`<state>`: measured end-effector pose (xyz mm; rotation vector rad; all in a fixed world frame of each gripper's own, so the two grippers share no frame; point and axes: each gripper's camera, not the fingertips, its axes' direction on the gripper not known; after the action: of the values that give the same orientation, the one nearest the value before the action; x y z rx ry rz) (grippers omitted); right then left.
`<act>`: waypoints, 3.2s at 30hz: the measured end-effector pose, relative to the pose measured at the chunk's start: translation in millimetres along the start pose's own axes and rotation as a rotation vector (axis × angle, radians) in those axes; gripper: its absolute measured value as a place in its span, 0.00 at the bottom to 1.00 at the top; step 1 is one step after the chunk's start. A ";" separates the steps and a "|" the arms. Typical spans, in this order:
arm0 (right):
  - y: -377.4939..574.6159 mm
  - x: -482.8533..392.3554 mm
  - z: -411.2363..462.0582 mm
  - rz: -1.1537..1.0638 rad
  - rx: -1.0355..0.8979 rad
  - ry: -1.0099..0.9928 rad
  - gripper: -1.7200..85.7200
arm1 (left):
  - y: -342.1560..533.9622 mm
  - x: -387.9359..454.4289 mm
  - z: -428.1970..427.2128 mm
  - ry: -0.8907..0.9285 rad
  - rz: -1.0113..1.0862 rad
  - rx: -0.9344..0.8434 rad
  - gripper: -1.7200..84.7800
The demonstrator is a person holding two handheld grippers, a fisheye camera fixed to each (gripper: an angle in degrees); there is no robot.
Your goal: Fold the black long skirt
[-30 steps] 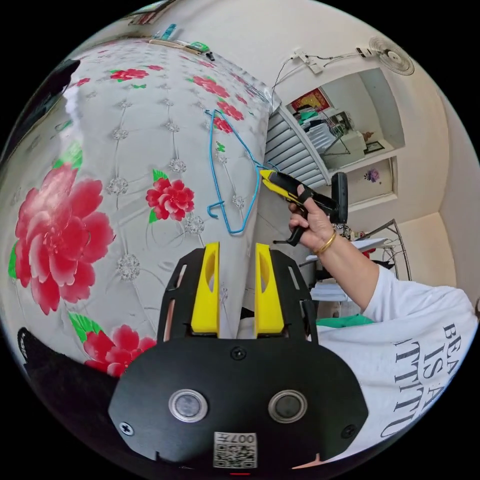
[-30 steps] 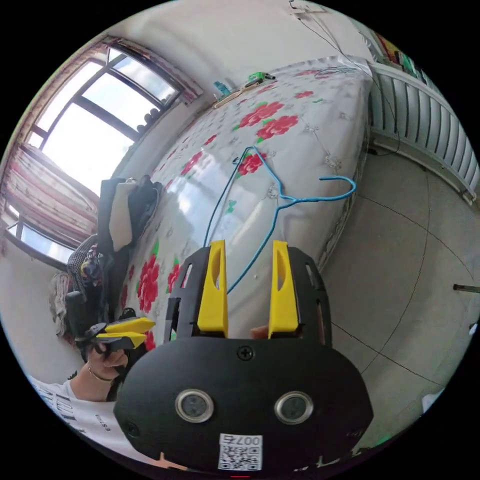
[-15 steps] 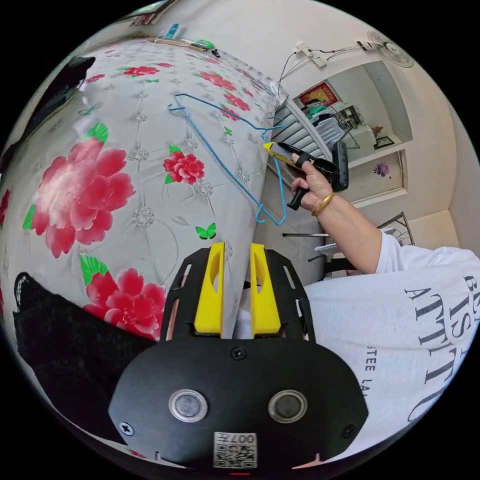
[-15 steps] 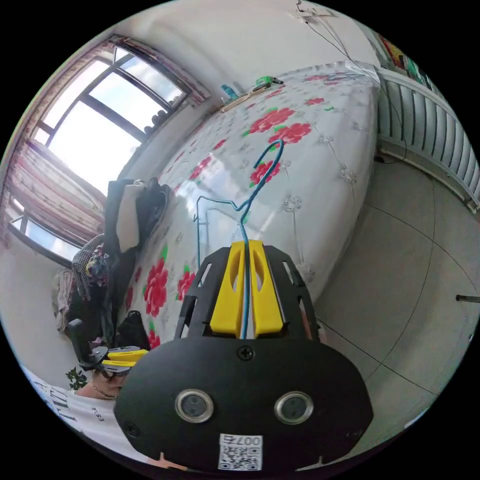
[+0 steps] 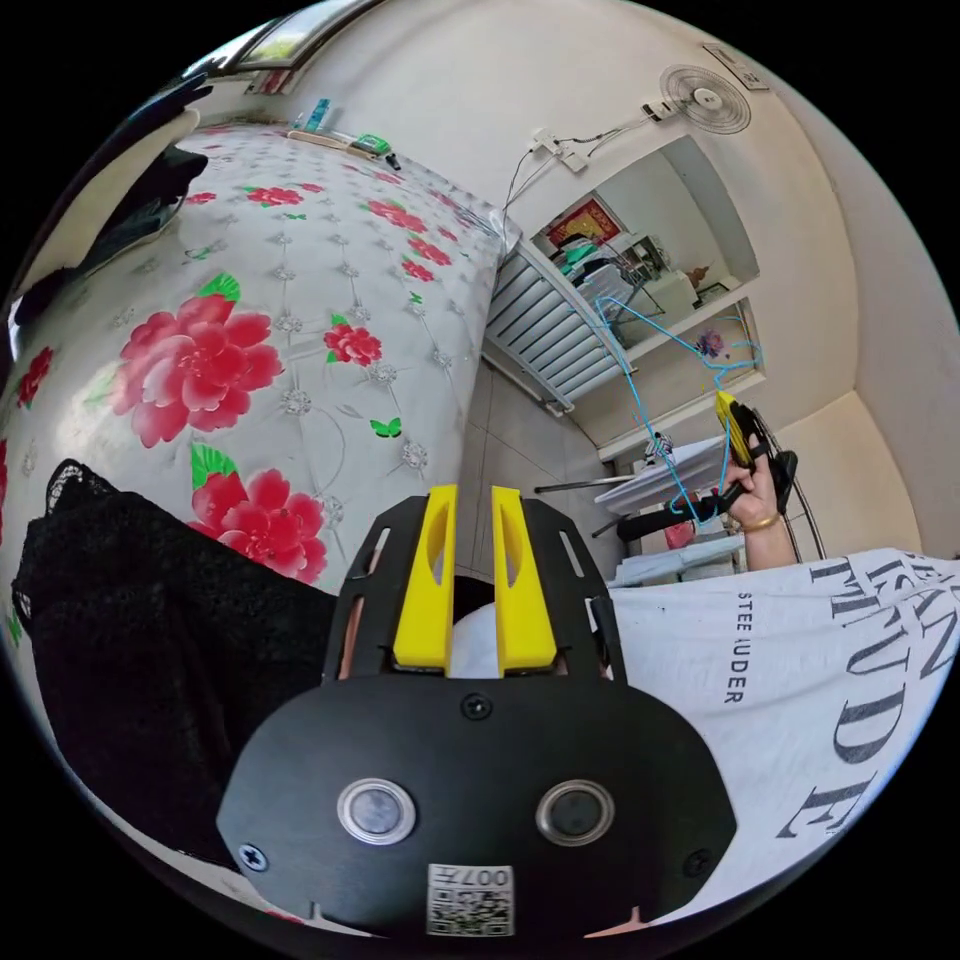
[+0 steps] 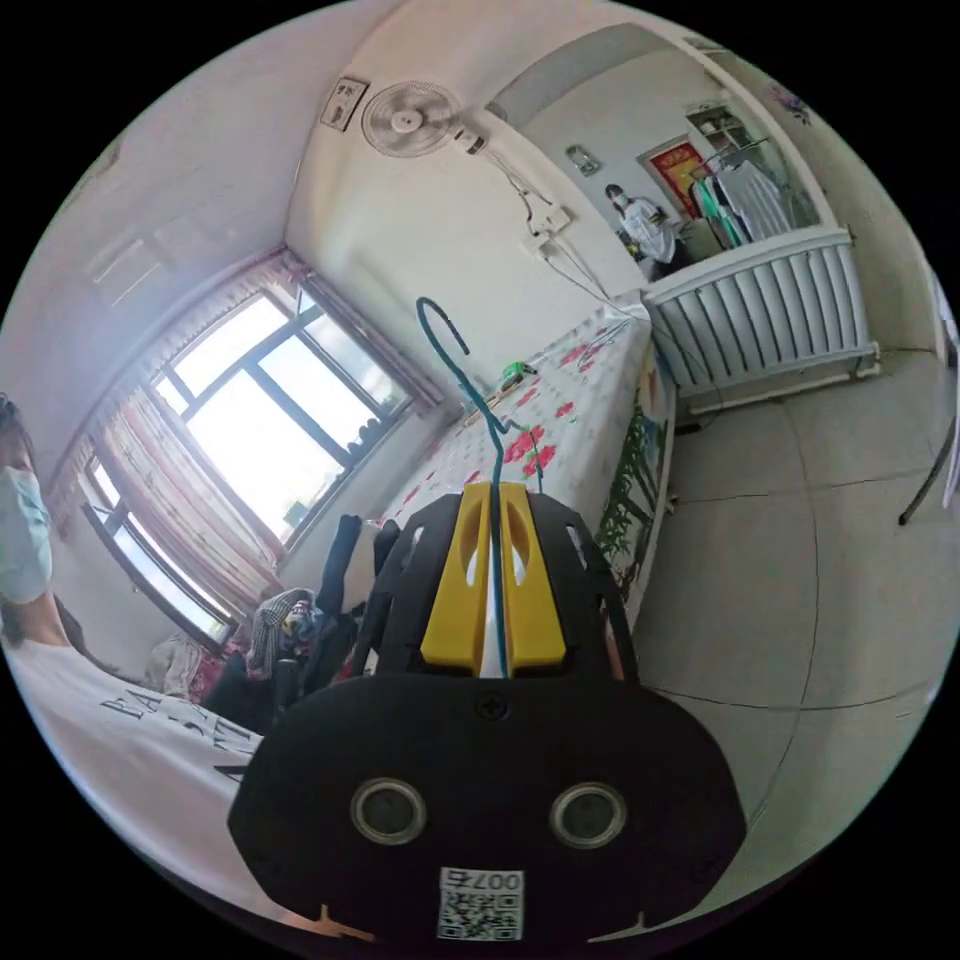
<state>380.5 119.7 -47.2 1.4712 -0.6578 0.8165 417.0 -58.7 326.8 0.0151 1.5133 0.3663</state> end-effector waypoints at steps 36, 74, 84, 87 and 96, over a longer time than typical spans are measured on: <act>6.5 173.2 -393.0 0.429 1.269 0.973 0.02 | -64.7 269.5 138.9 0.097 0.303 -0.208 0.06; 131.4 94.7 143.6 -0.649 -0.213 -0.085 0.12 | -106.4 38.5 -114.2 -0.714 -0.600 0.313 0.14; 260.8 -78.1 280.8 -0.943 -0.789 -0.435 0.15 | -104.8 45.9 -124.9 -0.462 -0.423 0.210 0.01; 315.9 -122.3 310.8 -0.998 -0.960 -0.481 0.16 | -93.7 92.3 -141.8 -0.379 -0.336 0.262 0.01; 458.8 -174.5 323.2 -1.394 -1.227 -0.234 0.07 | -107.9 151.1 -190.7 -0.411 -0.252 0.290 0.01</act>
<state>-58.6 -246.9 87.9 0.5399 -0.0748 -0.7810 257.8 -164.9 141.9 0.1206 1.1317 -0.0613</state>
